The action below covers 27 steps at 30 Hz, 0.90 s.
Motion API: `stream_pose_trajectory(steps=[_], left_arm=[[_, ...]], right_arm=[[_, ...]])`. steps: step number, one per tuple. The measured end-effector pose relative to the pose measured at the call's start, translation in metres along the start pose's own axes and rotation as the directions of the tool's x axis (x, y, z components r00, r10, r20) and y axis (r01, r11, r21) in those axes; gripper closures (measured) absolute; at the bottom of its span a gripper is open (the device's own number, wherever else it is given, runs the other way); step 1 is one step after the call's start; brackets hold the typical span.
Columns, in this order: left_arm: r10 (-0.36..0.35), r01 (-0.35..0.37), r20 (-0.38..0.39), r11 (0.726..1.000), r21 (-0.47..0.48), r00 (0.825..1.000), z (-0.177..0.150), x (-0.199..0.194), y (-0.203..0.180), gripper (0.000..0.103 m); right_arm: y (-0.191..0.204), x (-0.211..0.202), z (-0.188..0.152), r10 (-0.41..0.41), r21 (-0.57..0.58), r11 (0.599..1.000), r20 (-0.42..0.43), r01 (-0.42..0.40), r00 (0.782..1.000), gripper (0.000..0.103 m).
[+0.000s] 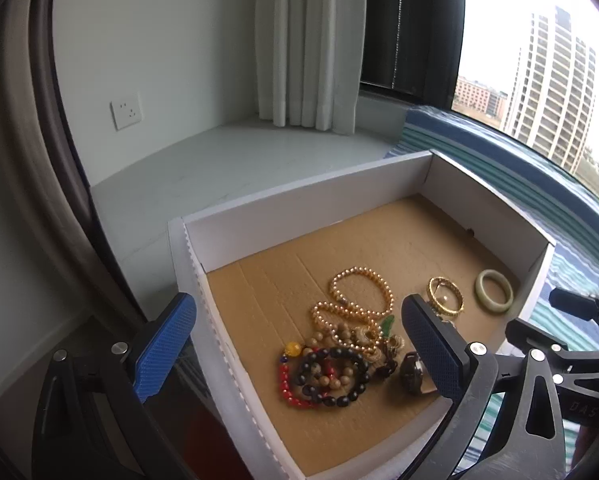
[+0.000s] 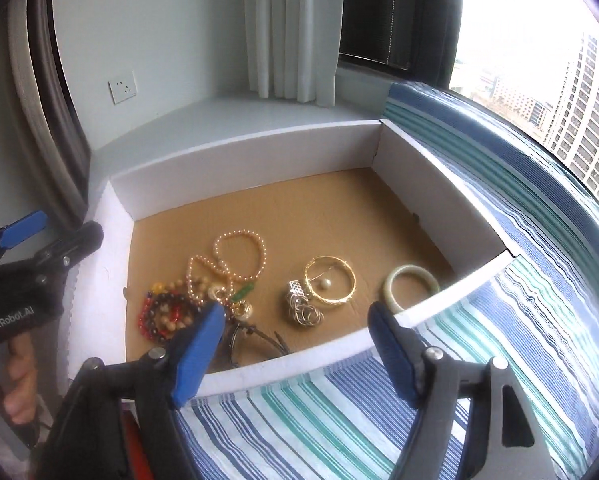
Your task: Organize jewelry
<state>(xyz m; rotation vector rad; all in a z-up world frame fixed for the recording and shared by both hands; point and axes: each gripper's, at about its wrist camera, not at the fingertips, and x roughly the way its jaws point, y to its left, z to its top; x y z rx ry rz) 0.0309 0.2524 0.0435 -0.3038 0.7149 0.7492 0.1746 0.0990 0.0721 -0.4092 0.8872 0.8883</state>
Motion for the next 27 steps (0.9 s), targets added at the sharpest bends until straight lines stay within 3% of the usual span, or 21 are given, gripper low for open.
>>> stream_pose_trajectory(steps=[8,12,17,27], left_arm=[[0.013,-0.003,-0.113,0.996,0.093,0.994,-0.003,0.004,-0.014,0.001],[0.01,0.002,-0.135,0.996,0.087,0.991,-0.004,0.006,-0.013,0.001],[0.005,0.009,-0.194,0.997,0.071,0.981,-0.004,0.015,-0.011,0.001],[-0.028,0.043,-0.228,0.997,0.058,0.973,-0.008,0.022,-0.008,0.001]], right_arm=[[0.011,0.001,-0.003,-0.02,-0.023,1.0,-0.01,0.02,1.0,0.026],[0.016,0.005,-0.004,-0.039,-0.032,0.999,-0.017,0.039,0.999,0.019],[0.018,0.009,-0.001,-0.053,-0.024,0.998,-0.029,0.053,0.998,0.019],[0.026,0.02,-0.002,-0.068,-0.032,0.997,-0.054,0.066,0.996,0.019]])
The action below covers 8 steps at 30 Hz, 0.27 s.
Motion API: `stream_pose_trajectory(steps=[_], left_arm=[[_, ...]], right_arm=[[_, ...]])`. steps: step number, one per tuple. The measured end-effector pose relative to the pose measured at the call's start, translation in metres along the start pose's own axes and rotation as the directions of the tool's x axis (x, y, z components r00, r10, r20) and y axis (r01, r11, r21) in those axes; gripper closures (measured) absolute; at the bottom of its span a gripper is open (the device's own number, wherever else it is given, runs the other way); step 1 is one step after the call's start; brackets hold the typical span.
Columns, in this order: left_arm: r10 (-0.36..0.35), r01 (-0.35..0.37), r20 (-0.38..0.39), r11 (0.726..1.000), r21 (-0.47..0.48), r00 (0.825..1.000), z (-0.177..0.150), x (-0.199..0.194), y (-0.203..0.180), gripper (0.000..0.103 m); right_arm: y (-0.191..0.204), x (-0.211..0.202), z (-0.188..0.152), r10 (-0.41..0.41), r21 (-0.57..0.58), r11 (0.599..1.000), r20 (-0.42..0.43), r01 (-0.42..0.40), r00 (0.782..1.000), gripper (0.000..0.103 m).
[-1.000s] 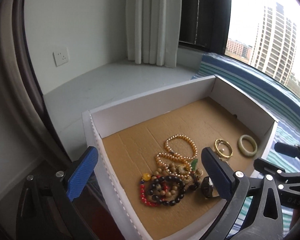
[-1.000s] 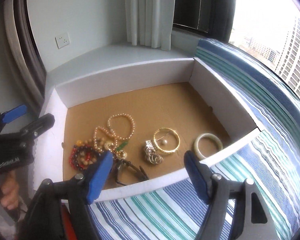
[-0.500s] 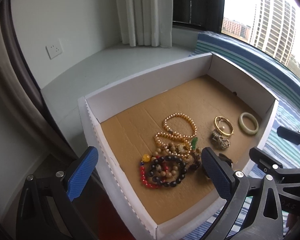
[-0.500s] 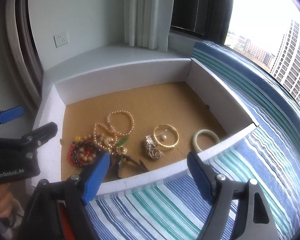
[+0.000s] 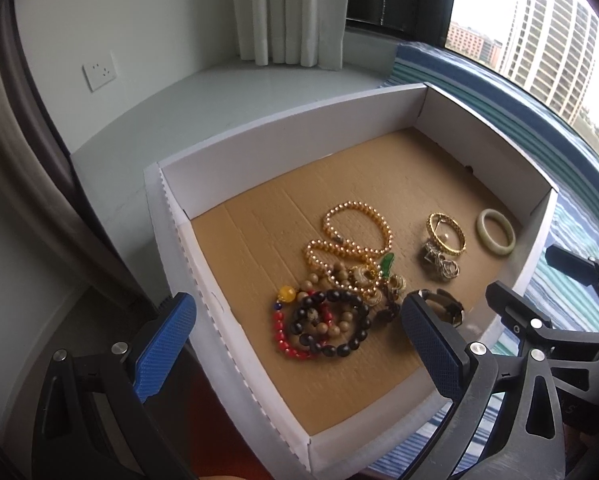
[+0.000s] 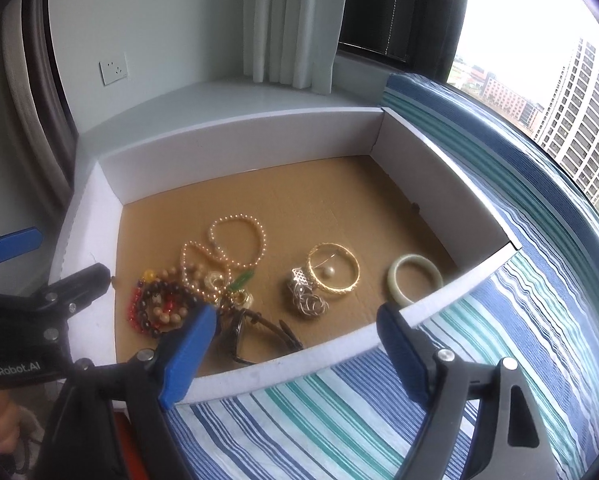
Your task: Organize jewelry
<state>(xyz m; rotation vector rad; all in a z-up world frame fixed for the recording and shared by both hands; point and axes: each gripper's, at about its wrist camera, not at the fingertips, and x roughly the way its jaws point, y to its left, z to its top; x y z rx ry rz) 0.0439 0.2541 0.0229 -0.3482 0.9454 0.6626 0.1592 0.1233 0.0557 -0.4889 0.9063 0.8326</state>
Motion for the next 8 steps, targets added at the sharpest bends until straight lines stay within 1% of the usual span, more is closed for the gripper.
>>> stream_pose_trajectory(steps=[4,8], left_arm=[[-0.028,0.028,-0.008,1.0,-0.008,1.0,-0.0012,0.0048,0.0014,0.001],[-0.017,0.017,0.005,1.0,0.0,1.0,-0.0034,0.0036,-0.0021,0.001]], right_arm=[[0.0017,0.0018,-0.0021,-0.008,-0.001,1.0,-0.004,0.008,1.0,0.019],[-0.0023,0.0025,-0.0042,-0.011,0.019,1.0,-0.004,0.011,1.0,0.019]])
